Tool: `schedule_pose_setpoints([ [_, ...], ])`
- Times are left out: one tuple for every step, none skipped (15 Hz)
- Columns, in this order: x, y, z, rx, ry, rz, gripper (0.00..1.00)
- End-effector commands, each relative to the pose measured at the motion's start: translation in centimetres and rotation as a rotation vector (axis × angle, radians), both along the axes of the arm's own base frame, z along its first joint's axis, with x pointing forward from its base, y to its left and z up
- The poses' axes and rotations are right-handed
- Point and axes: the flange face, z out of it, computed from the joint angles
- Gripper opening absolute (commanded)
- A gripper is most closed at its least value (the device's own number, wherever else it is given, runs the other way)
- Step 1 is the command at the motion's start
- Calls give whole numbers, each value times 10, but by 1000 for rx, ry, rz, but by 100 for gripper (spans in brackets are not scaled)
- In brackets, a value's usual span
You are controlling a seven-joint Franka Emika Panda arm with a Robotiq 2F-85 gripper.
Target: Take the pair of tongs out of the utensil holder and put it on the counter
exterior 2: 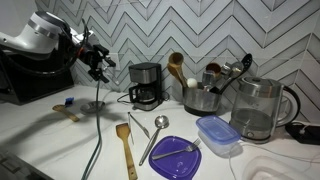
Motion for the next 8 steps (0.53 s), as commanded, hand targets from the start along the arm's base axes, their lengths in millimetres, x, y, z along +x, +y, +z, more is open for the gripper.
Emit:
schedule_pose_setpoints([
  [-26,-34,26,55,23,-56,100],
  [-28,-43,34,87,9,-54,100],
  [-30,-53,39,105,-6,-67,100],
  [-30,-63,44,129,-41,-69,100],
  [-17,-44,42,77,-22,-74,100],
  [-18,-53,47,92,-37,-78,100],
  [-20,-59,50,101,-46,-82,100],
  [-21,-62,50,105,-50,-84,100],
])
